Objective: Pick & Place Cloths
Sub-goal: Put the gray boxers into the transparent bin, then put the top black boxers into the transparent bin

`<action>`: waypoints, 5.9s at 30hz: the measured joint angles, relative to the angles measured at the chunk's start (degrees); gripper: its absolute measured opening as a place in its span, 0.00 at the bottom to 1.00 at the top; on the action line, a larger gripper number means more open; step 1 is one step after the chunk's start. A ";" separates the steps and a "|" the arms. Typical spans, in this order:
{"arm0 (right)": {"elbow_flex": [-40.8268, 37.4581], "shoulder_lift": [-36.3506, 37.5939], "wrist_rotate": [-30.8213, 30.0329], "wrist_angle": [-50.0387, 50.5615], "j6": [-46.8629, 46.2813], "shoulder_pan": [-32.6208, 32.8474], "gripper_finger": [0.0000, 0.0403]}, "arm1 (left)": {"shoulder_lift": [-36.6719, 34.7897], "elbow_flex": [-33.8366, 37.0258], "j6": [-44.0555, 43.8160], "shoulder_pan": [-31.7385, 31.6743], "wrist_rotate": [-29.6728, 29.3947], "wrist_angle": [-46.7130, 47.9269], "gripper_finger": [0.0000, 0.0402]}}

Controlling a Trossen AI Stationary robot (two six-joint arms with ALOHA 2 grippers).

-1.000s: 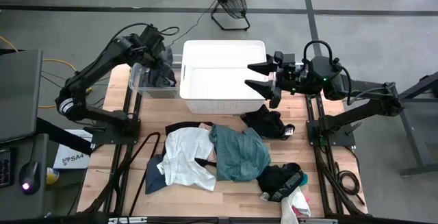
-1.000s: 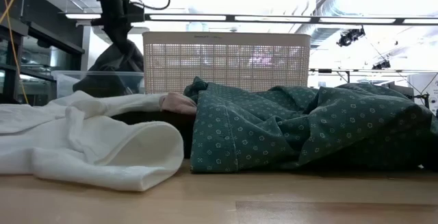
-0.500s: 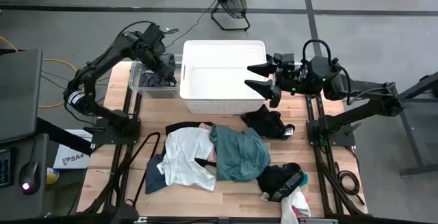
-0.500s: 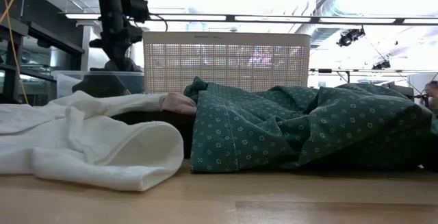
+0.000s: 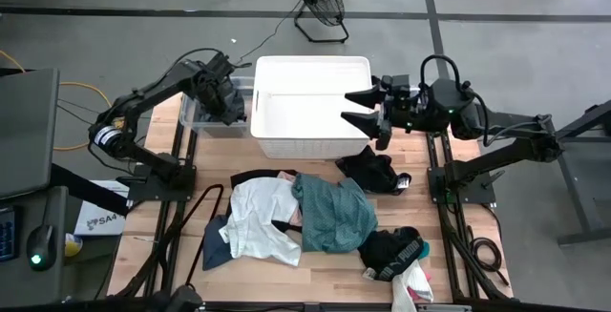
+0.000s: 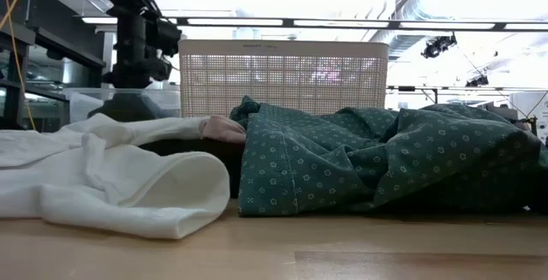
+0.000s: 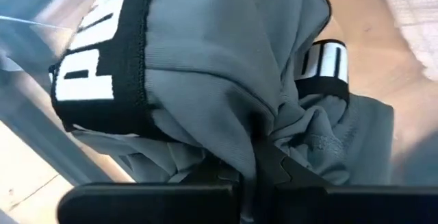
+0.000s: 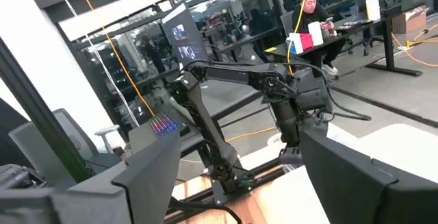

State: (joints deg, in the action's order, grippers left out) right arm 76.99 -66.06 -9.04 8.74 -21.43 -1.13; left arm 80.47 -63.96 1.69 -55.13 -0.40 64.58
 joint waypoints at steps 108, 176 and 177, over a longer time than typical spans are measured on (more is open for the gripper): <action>-34.01 -22.58 -10.82 36.20 -78.66 11.38 0.05 | -15.47 -30.75 2.50 0.04 20.44 7.84 0.46; -9.58 2.01 -20.04 2.58 2.68 15.37 0.05 | -6.92 -30.73 2.98 36.99 30.28 -24.30 0.46; -8.12 0.91 -19.29 4.41 2.67 14.84 0.05 | -6.66 -30.73 3.26 37.28 30.34 -24.32 0.46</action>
State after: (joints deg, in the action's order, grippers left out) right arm 68.87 -65.15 -28.32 13.15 -18.76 13.72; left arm 73.81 -94.70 4.95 -17.85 29.93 40.26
